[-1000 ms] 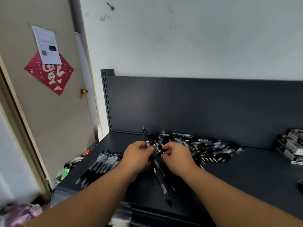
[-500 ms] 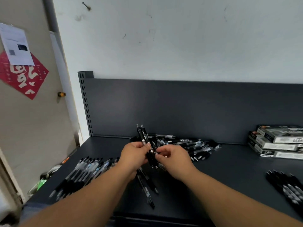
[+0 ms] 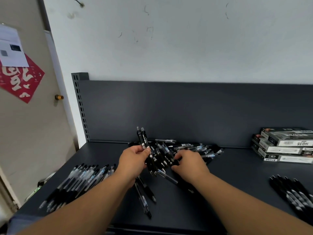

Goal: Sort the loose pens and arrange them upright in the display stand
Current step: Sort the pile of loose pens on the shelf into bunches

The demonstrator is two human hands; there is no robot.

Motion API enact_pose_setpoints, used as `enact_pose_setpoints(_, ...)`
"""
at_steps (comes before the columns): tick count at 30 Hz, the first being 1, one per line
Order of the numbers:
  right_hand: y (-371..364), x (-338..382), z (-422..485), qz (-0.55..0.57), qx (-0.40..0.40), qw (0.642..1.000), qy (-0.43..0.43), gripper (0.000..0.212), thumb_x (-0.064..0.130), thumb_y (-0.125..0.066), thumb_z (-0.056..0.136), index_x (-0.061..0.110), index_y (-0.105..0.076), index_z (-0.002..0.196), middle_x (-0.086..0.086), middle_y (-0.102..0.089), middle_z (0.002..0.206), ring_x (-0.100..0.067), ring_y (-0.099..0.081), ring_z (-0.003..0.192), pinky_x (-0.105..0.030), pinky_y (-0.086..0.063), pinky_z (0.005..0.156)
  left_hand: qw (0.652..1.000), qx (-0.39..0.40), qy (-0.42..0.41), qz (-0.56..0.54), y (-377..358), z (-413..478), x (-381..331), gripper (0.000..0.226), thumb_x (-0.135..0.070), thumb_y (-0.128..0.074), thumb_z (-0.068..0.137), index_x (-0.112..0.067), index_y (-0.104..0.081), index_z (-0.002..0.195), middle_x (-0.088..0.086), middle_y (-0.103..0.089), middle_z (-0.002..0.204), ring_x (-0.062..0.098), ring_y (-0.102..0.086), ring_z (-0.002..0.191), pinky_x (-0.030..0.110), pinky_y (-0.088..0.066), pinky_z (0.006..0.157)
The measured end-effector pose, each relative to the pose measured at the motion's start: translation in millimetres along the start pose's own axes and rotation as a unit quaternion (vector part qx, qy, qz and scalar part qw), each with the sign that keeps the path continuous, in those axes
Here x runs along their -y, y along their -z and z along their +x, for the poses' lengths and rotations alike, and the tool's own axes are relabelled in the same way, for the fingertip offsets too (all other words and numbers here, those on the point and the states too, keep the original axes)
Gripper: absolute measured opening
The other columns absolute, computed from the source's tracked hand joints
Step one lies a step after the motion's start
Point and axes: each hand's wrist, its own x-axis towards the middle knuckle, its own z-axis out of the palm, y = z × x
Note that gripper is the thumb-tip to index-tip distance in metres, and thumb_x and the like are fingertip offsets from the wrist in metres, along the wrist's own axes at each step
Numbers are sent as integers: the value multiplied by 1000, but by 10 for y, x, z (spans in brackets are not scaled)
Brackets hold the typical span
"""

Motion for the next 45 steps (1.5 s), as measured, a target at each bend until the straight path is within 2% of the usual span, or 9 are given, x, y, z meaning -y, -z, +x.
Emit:
enact_pose_setpoints(9,-75,255,11,-42,-26,998,47,30,53,-60,85,33,-66,107,4,-53,115,-18,-58,104,-31,-49,82,1000,-9,-15,4,52,2,-4,19,-26,-63,92,-12,-67,104,6,-73,95,21,-69,92,34,-56,77)
enact_pose_setpoints(16,-200,452,153,-143,-25,989,31,43,59,-59,82,22,-69,101,0,-57,109,-21,-60,100,-31,-50,78,1000,-6,-9,-5,162,30,16,17,-26,-63,92,-14,-68,101,5,-73,95,20,-70,91,34,-57,79)
enact_pose_setpoints(20,-164,473,131,-46,-39,998,-15,26,43,-59,84,20,-71,81,6,-68,82,-16,-64,77,-24,-45,59,1000,6,2,-16,204,61,17,19,-27,-64,91,-13,-67,104,4,-73,97,20,-69,93,36,-57,82)
enact_pose_setpoints(24,-75,463,1,93,-59,993,-32,21,42,-64,84,25,-72,74,10,-67,67,-9,-63,70,-21,-44,57,999,31,5,-25,134,43,-30,14,-24,-63,92,-13,-68,100,7,-73,96,22,-70,93,40,-57,84)
enact_pose_setpoints(29,68,357,-215,218,-97,970,-45,17,35,-67,86,23,-76,79,7,-70,71,-8,-62,69,-21,-46,65,997,75,-7,-26,-68,-34,-145,14,-21,-61,93,-11,-68,100,7,-73,93,20,-68,85,28,-53,66)
enact_pose_setpoints(35,343,0,-485,293,-109,949,-49,11,25,-68,88,26,-69,77,15,-62,65,6,-49,49,-9,-37,52,990,132,-25,-41,-508,-277,-345,12,-16,-62,92,-11,-68,101,6,-70,91,17,-66,81,30,-54,70)
enact_pose_setpoints(39,622,-389,-669,302,-106,946,-45,4,22,-70,86,19,-70,84,11,-62,67,2,-50,56,-7,-38,52,983,175,-42,-42,-948,-555,-489,7,-12,-62,92,-15,-67,90,2,-70,81,12,-66,71,26,-54,67)
enact_pose_setpoints(43,924,-893,-815,335,-43,940,-39,14,13,-71,83,17,-72,97,-8,-74,92,-11,-65,79,-27,-53,80,978,200,-45,-33,-1515,-866,-541,8,-10,-59,93,-10,-67,94,5,-71,84,14,-65,71,18,-52,53)
enact_pose_setpoints(45,1101,-1207,-882,323,-27,944,-62,16,15,-71,83,16,-72,99,-5,-74,93,-12,-65,79,-28,-53,80,977,209,-32,-19,-1842,-999,-501,8,-11,-59,94,-11,-67,92,5,-71,85,13,-65,70,17,-50,52)
